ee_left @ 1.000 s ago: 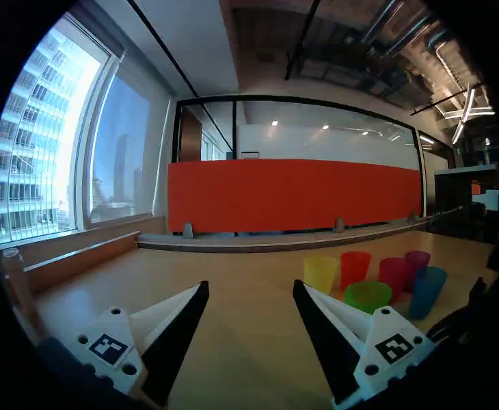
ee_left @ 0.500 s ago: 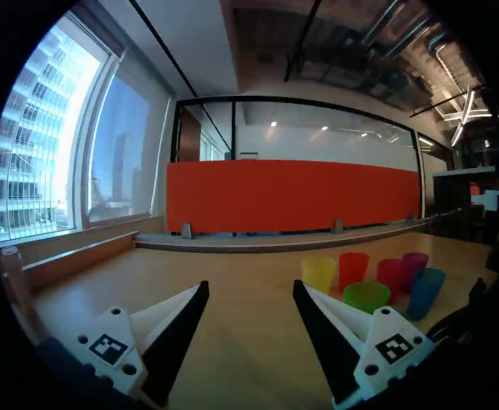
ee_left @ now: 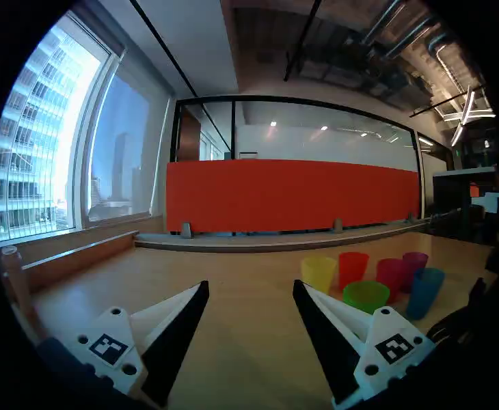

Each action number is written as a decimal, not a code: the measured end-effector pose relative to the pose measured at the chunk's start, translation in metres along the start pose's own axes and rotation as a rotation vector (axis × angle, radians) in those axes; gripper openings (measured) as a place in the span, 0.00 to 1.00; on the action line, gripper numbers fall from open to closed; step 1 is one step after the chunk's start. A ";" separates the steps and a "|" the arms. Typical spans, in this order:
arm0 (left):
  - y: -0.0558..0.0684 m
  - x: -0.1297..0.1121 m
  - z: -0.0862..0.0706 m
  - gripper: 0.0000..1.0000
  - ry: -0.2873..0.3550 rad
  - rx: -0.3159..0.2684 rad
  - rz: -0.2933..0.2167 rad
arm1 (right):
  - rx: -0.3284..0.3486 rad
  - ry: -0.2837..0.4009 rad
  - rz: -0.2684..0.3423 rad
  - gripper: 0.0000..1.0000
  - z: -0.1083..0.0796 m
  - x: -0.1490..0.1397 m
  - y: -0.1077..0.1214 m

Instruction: Pour water

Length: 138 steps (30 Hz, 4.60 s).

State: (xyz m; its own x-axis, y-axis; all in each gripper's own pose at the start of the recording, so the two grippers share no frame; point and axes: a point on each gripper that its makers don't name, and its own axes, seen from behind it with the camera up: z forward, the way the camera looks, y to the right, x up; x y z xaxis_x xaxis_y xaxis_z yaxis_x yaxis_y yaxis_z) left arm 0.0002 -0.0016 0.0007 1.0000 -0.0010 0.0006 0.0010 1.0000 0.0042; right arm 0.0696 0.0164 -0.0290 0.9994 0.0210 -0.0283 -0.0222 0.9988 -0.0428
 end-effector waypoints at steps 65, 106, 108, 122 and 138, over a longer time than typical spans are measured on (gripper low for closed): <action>0.000 0.000 0.001 0.91 0.000 0.000 0.001 | 0.038 0.005 -0.046 0.99 0.022 -0.048 -0.015; 0.001 0.000 0.001 0.91 0.000 0.000 0.001 | 0.030 -0.027 -0.022 0.99 0.029 -0.071 -0.014; 0.001 0.000 0.001 0.91 0.000 0.000 0.001 | 0.031 -0.027 -0.022 0.99 0.029 -0.070 -0.014; 0.001 0.000 0.001 0.91 0.000 0.000 0.001 | 0.032 -0.027 -0.022 0.99 0.027 -0.070 -0.014; 0.000 0.000 0.000 0.91 0.000 0.000 0.001 | 0.032 -0.028 -0.022 0.99 0.027 -0.071 -0.015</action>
State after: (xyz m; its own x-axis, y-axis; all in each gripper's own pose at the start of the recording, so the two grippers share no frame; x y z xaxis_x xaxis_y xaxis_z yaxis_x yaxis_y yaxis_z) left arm 0.0003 -0.0016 0.0011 1.0000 -0.0003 0.0003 0.0003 1.0000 0.0042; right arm -0.0004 0.0015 0.0011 1.0000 -0.0002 0.0005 0.0002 0.9999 -0.0111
